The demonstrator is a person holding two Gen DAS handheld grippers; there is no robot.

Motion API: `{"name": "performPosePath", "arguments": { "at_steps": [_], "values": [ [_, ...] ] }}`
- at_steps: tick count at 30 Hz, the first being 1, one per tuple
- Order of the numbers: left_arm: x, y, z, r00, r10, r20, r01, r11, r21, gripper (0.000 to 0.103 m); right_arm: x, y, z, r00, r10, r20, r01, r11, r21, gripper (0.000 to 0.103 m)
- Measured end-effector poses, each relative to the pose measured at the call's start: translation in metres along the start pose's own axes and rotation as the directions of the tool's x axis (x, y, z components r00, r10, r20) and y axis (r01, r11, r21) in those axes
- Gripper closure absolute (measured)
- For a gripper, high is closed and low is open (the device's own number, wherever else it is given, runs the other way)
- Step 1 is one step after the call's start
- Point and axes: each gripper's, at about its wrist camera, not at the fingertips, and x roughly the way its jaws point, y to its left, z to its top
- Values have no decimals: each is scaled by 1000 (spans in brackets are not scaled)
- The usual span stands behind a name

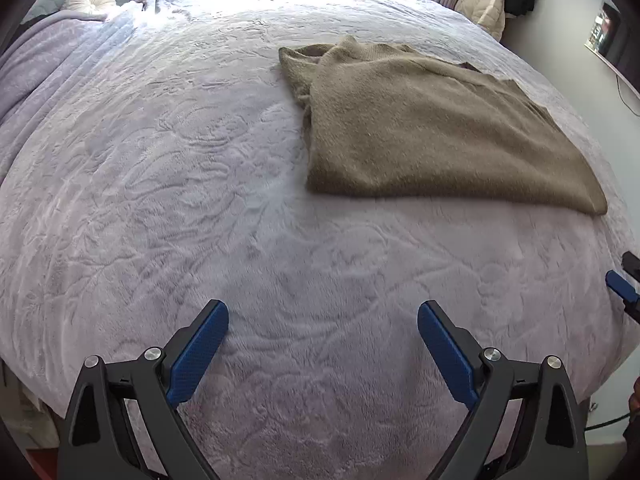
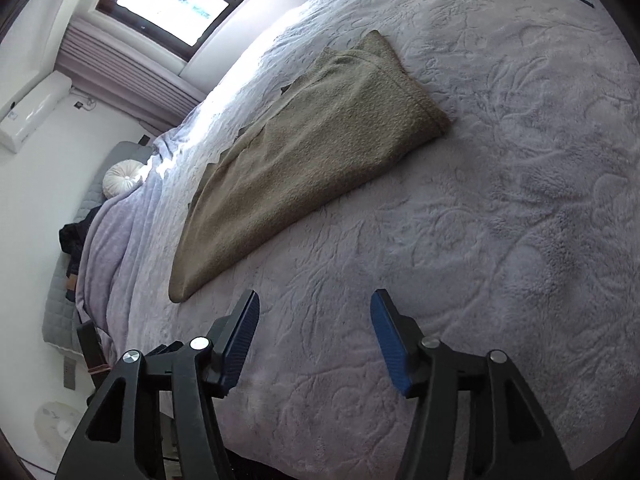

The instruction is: Fold small clothes

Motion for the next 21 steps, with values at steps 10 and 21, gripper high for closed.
{"name": "performPosePath", "arguments": {
  "at_steps": [10,21],
  "values": [
    [0,-4,-19,1000,-11,7,11,1000,25,1,1,49,-35,990,-136,-21,125,950,-286,16],
    [8,-1,-25,1000,-13,6,13,1000,25,1,22,63,-61,982,-168,-87,131,938,-322,16]
  ]
}}
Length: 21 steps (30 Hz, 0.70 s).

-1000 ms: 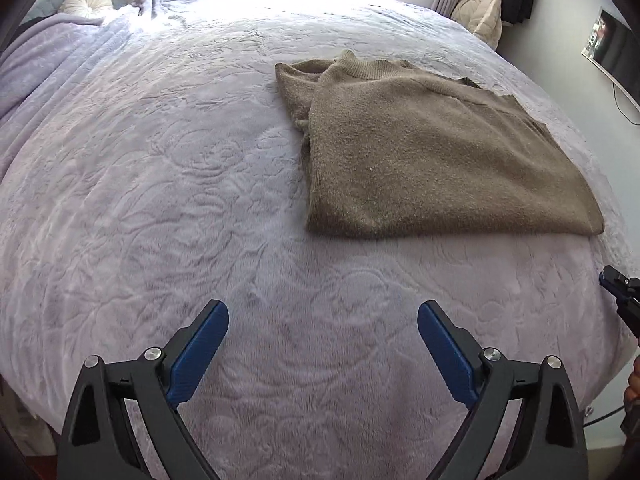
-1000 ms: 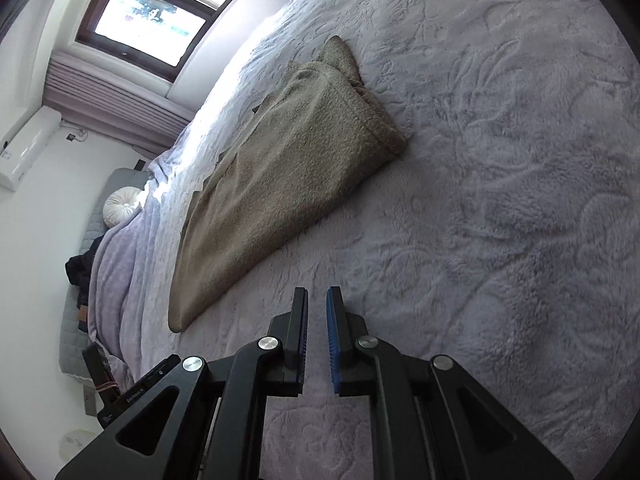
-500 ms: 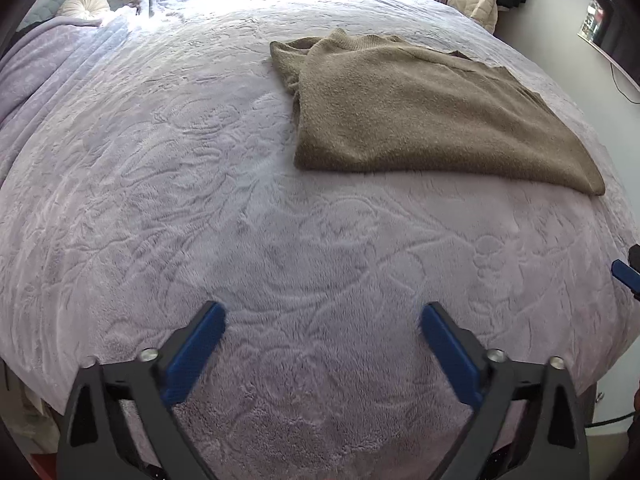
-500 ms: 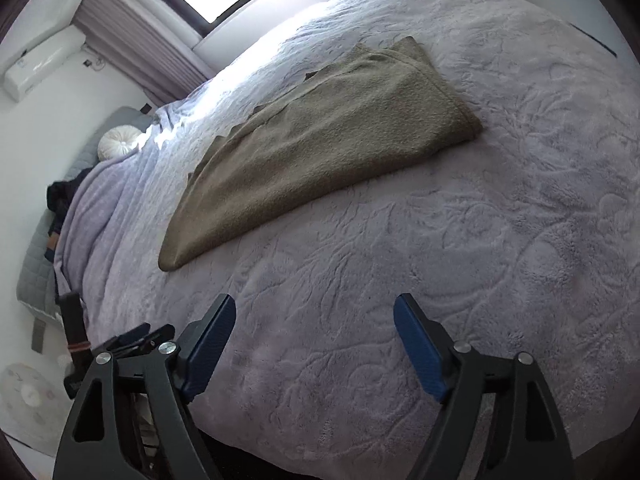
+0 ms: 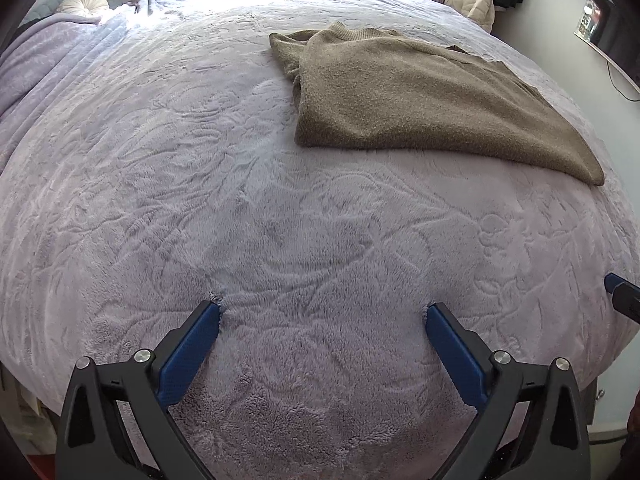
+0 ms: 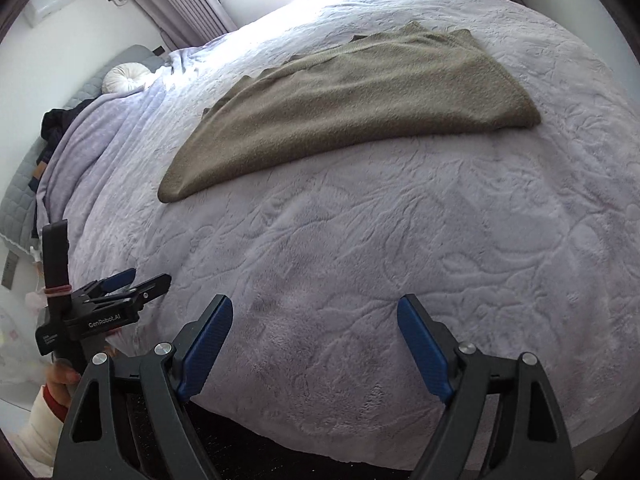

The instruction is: Fold small clothes

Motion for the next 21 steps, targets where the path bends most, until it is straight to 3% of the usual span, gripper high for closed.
{"name": "performPosePath", "arguments": {
  "at_steps": [5,8,10,13,15,18,21],
  "values": [
    [-5,4,0,999,-42,17,43,999,-17,1,2,-1,-2,1000,6,-4,-6,1000,10,16],
    [-14,12,6,990,-137,37,139,987,-74,1,3,-5,-2,1000,21,-8,-20,999,31,16],
    [-20,18,15,964,-257,70,264,956,-129,1,6,-7,-2,1000,26,-14,-25,999,38,16],
    [-22,23,34,897,-423,124,441,872,-212,1,9,-8,-3,1000,26,-16,-26,999,37,16],
    [-19,19,46,877,-452,162,479,845,-236,1,11,-8,-4,999,29,-18,-28,999,33,16],
    [-2,10,64,863,-474,177,505,820,-268,1,13,-11,-4,999,45,-21,-44,998,39,16],
    [22,0,77,823,-544,164,565,754,-335,1,13,-15,-4,998,67,-21,-66,997,48,16]
  ]
}}
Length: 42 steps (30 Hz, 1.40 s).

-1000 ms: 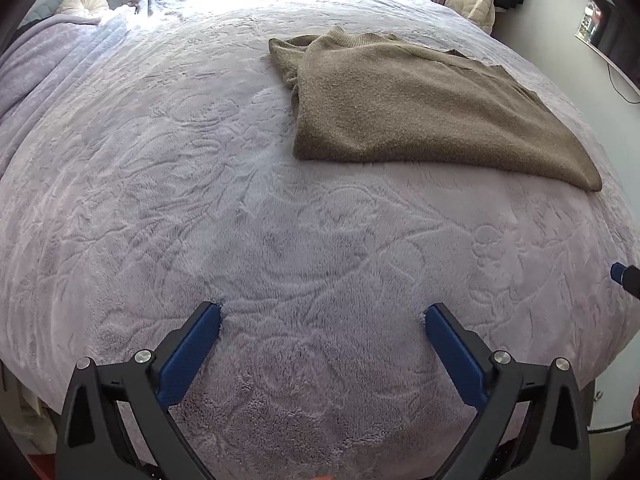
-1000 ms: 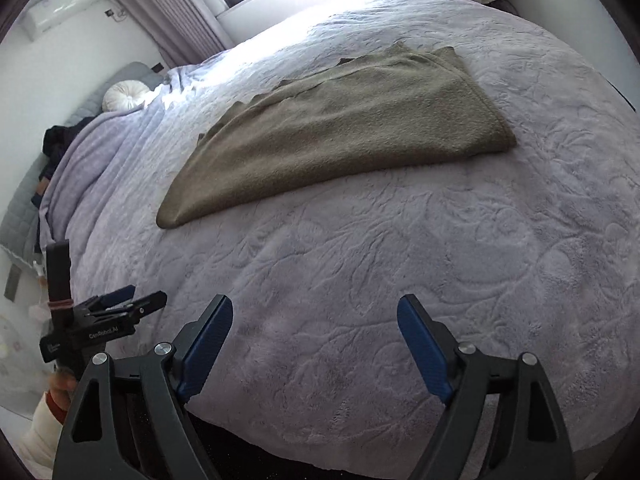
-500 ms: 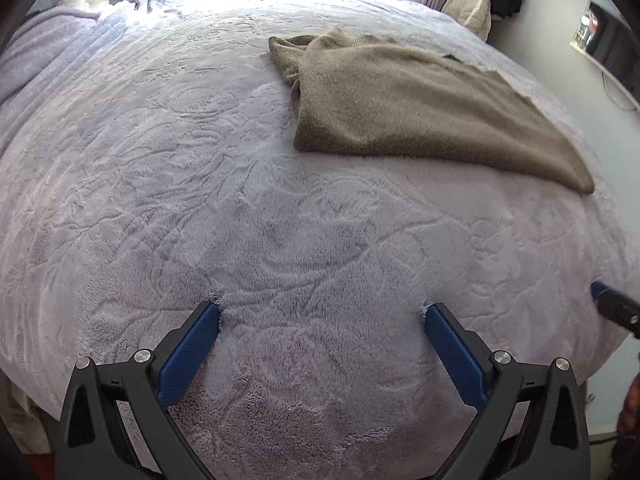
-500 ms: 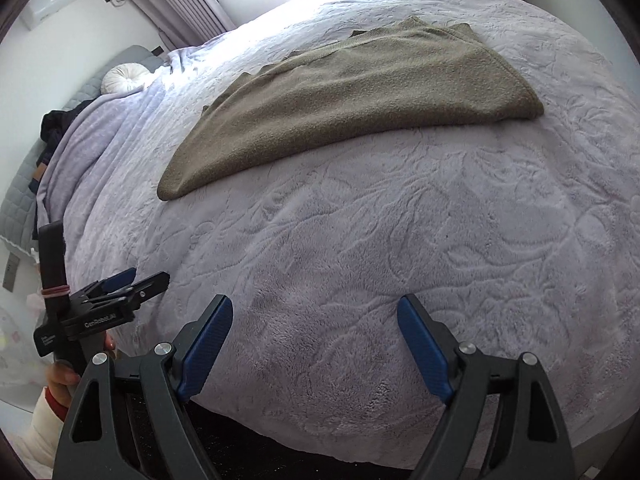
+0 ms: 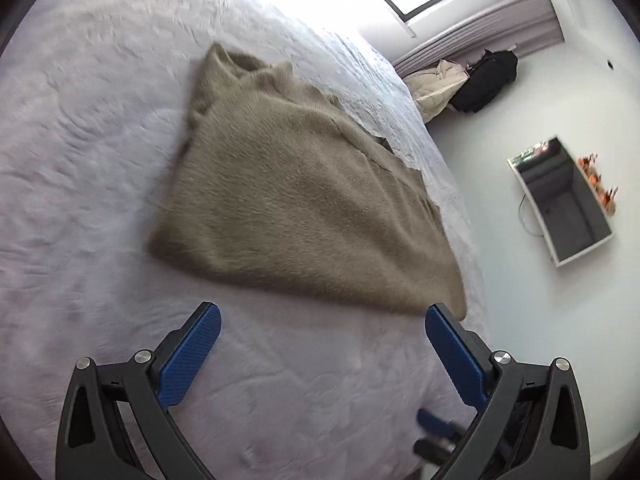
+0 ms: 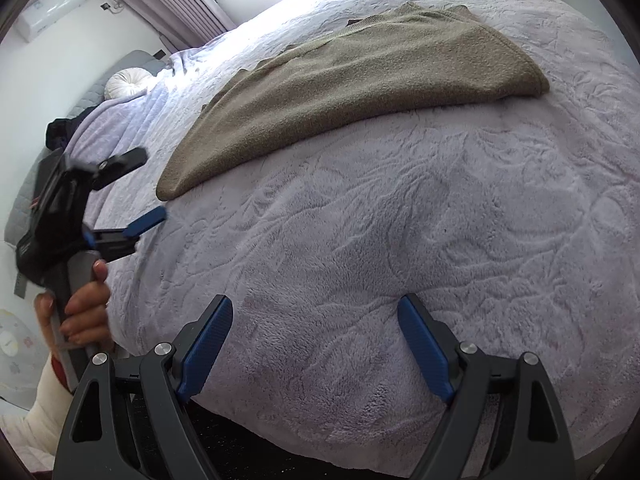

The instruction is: Fold small clothes

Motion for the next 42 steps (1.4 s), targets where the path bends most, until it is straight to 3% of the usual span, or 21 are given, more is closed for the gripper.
{"name": "performPosePath", "arguments": {
  "at_steps": [7,12,16,18,21,24,26,28,30,32,33,36,39,42],
  "values": [
    [32,-6,13,999,-20,32,22,998,-54,1,3,-4,1,1000,20,-5,-20,1000,0,16],
    [49,-18,27,997,49,64,-47,998,-33,1,5,-5,1,999,33,-9,-33,999,1,15],
    [41,-43,42,990,51,132,-56,998,34,1,6,-8,2,999,47,-10,-47,999,-1,15],
    [42,-49,47,983,94,156,-104,992,64,1,5,-9,3,998,56,-9,-56,998,0,15],
    [55,-41,54,964,227,139,-234,971,40,1,-3,-6,10,997,75,-4,-75,997,-7,15],
    [63,-19,58,940,328,95,-326,945,-29,31,-21,-4,29,996,82,39,-80,996,-36,15],
    [64,-11,58,931,353,95,-350,936,-46,61,-33,-1,48,995,79,65,-75,995,-63,15],
    [64,-13,57,917,380,119,-382,924,-14,74,-42,5,71,994,80,77,-72,992,-101,15],
    [67,-27,55,882,445,157,-460,885,73,79,-49,15,98,994,75,84,-62,988,-143,15],
    [77,-50,47,821,522,229,-565,799,206,84,-51,28,126,995,68,76,-54,983,-177,15],
    [83,-61,40,787,552,276,-615,741,271,84,-51,37,142,995,70,67,-56,980,-189,15],
    [95,-74,24,731,586,349,-682,629,373,84,-47,63,186,995,96,42,-84,973,-216,15],
    [100,-75,19,714,592,374,-700,586,408,84,-25,100,231,994,103,-43,-110,956,-272,15],
    [98,-72,18,719,583,379,-695,587,415,84,17,135,261,976,103,-190,-154,949,-276,15]
  ]
}}
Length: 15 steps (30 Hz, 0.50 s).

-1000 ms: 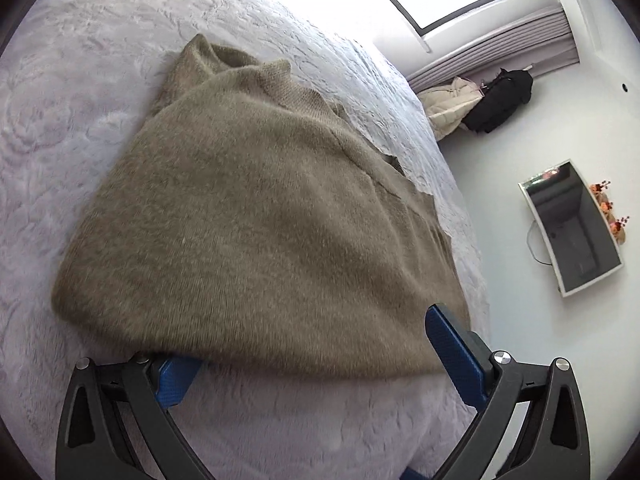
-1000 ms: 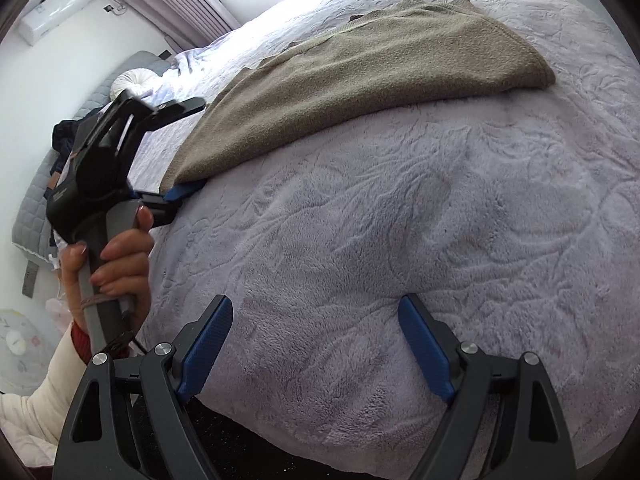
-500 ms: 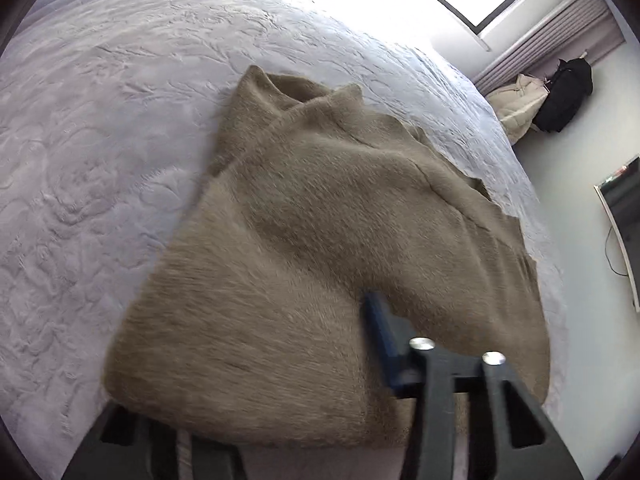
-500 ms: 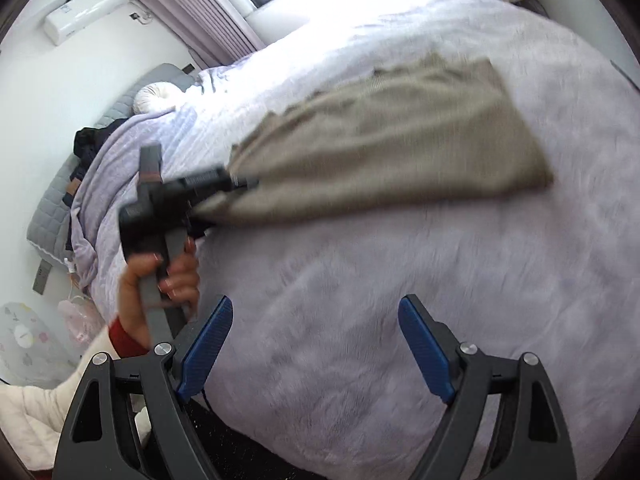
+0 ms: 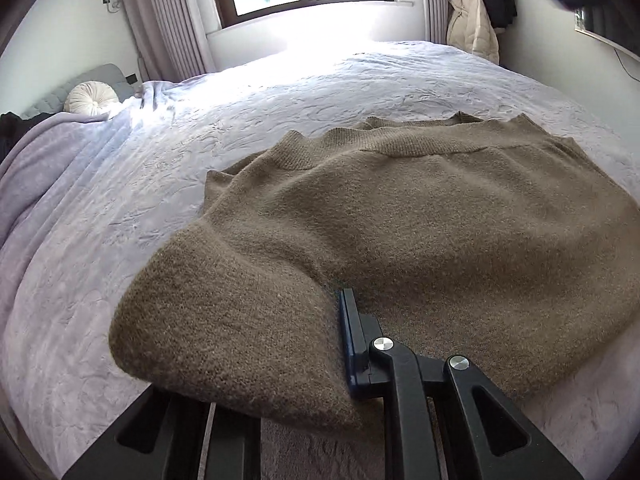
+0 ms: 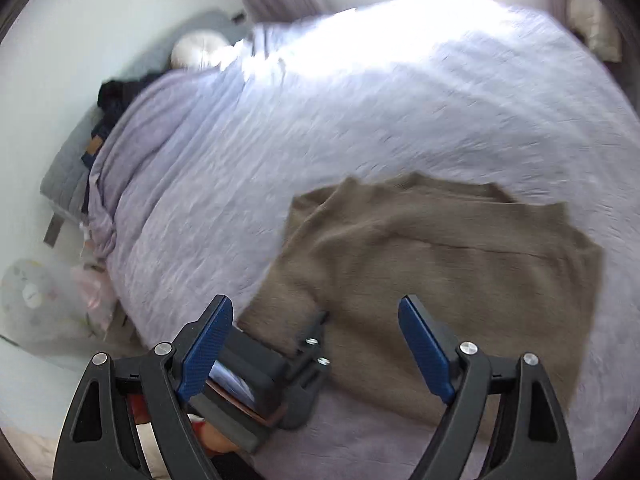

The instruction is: Fold small clothes

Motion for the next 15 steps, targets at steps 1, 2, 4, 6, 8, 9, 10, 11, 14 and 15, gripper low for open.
{"name": "performPosePath", "arguments": {
  "at_steps": [1,2,4,6,8,9,10,11,14,15],
  "values": [
    [0,0,-1,1000,2,5,-2,1000,5,84,15,5,13,999,-2,-43,2,1000,4,15],
    [-1,-2,-4,1000,7,10,-7,1000,15,84,37,12,26,995,-14,-99,15,1000,3,15],
    [-3,-4,-8,1000,1,20,-1,1000,18,84,75,26,38,978,-63,-199,60,998,-23,15],
    [-5,8,-8,997,-75,16,75,996,-49,84,107,38,45,959,-130,-254,112,990,-82,15],
    [1,34,-8,977,-215,2,212,960,-184,84,121,39,48,955,-146,-258,128,988,-85,15],
    [8,51,-9,952,-306,-2,294,915,-276,84,122,37,47,959,-134,-250,120,990,-68,15],
    [15,64,-12,924,-382,-2,356,862,-360,84,121,32,46,965,-117,-233,109,993,-47,15],
    [23,76,-15,892,-451,5,406,799,-444,84,117,25,42,972,-101,-210,100,995,-15,15],
    [43,103,-24,813,-580,53,472,604,-642,77,101,3,32,985,-60,-161,72,995,70,15],
    [46,106,-24,808,-586,60,469,577,-669,77,94,-6,26,989,-47,-139,61,993,98,15]
  ]
}}
